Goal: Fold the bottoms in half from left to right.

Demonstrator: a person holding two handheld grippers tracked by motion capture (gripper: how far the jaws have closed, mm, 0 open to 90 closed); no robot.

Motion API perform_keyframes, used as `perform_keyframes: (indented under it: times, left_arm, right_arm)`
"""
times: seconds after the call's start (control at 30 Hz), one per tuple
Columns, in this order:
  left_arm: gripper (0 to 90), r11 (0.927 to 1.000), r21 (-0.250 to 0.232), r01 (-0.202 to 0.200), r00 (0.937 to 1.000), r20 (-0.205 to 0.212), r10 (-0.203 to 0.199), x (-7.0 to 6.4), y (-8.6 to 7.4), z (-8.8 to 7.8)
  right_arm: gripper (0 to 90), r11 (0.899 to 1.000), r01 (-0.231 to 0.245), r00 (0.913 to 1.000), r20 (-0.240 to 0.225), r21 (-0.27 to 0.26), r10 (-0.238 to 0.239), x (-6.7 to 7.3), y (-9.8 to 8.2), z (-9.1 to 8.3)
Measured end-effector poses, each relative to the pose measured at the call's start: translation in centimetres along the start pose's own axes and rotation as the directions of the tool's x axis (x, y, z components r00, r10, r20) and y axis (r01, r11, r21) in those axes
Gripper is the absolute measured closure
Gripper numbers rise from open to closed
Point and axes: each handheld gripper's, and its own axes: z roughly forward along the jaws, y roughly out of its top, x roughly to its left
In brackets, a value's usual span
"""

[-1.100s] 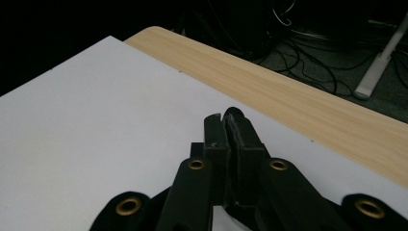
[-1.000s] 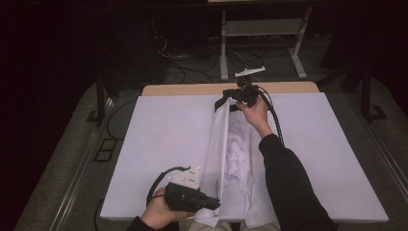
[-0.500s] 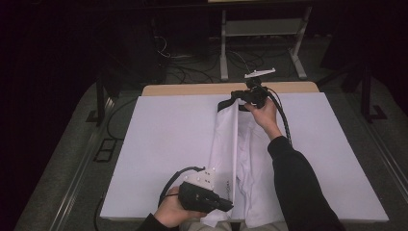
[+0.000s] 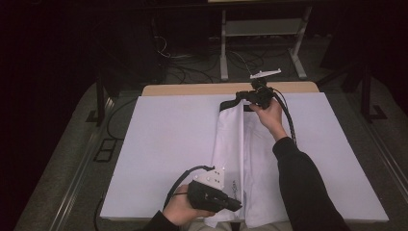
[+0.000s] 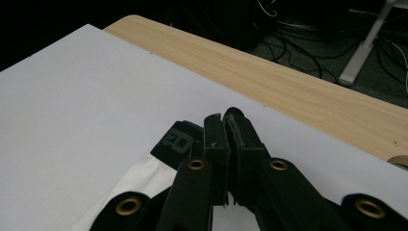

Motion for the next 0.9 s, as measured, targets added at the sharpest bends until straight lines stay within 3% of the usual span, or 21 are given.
perform_keyframes:
  times: [0.57, 0.9]
  left_arm:
    - [87.5, 0.9999, -0.017, 0.0, 0.9999, 0.012, 0.0, 0.1, 1.3, 2.4]
    - [87.5, 0.9999, -0.006, 0.008, 0.9998, 0.021, -0.008, 0.0, 1.9, 4.6]
  right_arm:
    - [85.9, 1.0, -0.023, 0.9996, -0.014, -0.002, 0.023, -2.1, -1.2, -1.5]
    - [85.9, 1.0, -0.02, 0.9994, -0.027, 0.016, 0.02, -3.0, -1.6, -1.9]
